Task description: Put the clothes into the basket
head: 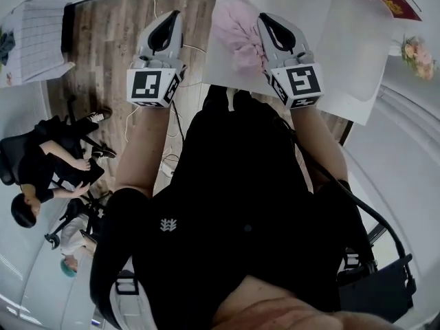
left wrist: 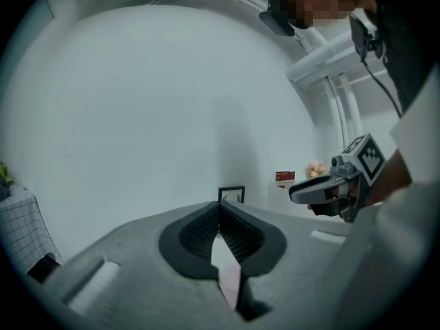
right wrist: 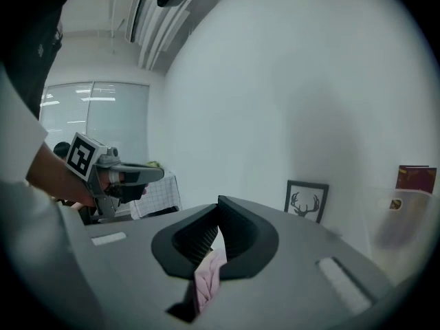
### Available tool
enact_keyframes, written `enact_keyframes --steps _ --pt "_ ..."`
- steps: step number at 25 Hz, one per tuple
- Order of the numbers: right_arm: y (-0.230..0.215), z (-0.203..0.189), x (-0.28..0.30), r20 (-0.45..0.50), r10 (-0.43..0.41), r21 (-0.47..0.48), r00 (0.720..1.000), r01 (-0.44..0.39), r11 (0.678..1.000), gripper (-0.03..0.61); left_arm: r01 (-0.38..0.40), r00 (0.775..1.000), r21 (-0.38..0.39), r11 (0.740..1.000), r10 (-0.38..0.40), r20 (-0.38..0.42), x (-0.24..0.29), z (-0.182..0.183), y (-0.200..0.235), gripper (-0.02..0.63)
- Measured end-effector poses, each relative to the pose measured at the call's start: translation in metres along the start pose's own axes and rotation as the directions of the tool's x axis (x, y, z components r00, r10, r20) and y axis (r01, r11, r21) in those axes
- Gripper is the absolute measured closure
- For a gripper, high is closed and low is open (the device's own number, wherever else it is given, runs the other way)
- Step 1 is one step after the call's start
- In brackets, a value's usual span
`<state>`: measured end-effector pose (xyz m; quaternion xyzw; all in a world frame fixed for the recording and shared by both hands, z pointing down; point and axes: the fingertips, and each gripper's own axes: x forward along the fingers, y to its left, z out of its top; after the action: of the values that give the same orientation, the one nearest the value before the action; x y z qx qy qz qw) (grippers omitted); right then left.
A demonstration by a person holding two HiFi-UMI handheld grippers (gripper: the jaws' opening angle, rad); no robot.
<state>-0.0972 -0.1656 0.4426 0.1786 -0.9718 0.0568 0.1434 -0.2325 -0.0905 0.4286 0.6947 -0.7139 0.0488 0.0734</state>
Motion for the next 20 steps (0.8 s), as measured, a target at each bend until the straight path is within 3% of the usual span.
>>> enact_keyframes --steps 11,13,15,20 --pt "0.007 -0.063 0.042 -0.187 0.021 -0.018 0.982 -0.025 1.0 0.551 0.024 0.998 -0.034 0.999 -0.026 -0.052 0.023 -0.046 0.017 0.614" --pt "0.014 -0.069 0.045 -0.219 0.028 -0.02 0.975 -0.033 0.999 0.478 0.029 0.998 -0.05 0.998 -0.032 -0.059 0.018 -0.052 0.019 0.614" --pt "0.025 -0.07 0.05 -0.26 0.033 -0.024 0.965 -0.04 0.999 0.47 0.031 0.998 -0.064 0.997 -0.035 -0.06 0.01 -0.051 0.028 0.614" --pt "0.041 -0.07 0.067 -0.365 0.055 -0.044 0.93 -0.076 0.996 0.237 0.024 0.997 -0.098 0.995 -0.032 -0.074 0.002 -0.045 0.051 0.614"
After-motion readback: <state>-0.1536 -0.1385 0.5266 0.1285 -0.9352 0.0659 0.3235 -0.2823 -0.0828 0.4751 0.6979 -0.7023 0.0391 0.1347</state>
